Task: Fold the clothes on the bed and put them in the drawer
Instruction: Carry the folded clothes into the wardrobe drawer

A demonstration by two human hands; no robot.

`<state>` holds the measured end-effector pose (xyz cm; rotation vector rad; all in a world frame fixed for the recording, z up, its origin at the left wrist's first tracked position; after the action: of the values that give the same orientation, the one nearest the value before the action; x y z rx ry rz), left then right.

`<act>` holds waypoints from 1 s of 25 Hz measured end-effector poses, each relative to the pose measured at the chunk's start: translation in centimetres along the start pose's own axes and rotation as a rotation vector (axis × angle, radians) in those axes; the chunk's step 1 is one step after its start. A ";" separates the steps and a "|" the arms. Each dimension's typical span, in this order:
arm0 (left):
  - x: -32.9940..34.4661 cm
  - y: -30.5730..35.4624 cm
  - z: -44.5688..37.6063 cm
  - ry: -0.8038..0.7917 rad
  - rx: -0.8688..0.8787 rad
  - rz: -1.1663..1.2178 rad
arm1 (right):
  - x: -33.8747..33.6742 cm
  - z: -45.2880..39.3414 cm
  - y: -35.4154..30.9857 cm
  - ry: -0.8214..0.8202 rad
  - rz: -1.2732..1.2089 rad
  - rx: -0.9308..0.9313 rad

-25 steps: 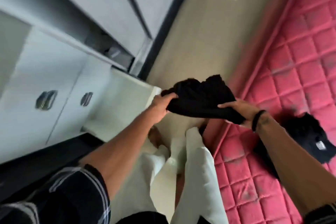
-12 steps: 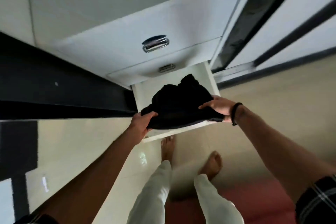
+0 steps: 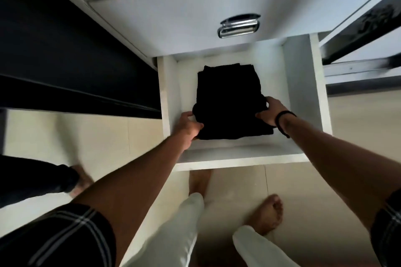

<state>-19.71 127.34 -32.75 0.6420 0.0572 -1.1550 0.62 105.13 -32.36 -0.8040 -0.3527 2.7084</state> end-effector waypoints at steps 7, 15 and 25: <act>-0.3 5.0 8.3 -0.022 0.233 -0.536 | -2.2 7.5 2.3 -0.016 -0.099 0.058; 6.7 14.5 24.7 -0.396 0.440 -0.682 | -10.7 25.9 7.3 0.182 -0.497 0.156; 23.2 6.5 44.7 -0.818 0.635 -1.089 | -8.2 48.4 27.7 0.447 -0.997 0.552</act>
<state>-16.74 87.37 -1.54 0.6392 -0.7707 -2.4715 -25.76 69.47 2.38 -0.7482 0.0986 1.5275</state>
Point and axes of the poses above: each hand's wrist, its own z-axis away from the middle knuckle, its own x-axis out of the palm, y = z × x, the point moved 6 cm from there along -z, towards the middle knuckle, and after that the axes turned 4 degrees about x, right-handed, at the moved point
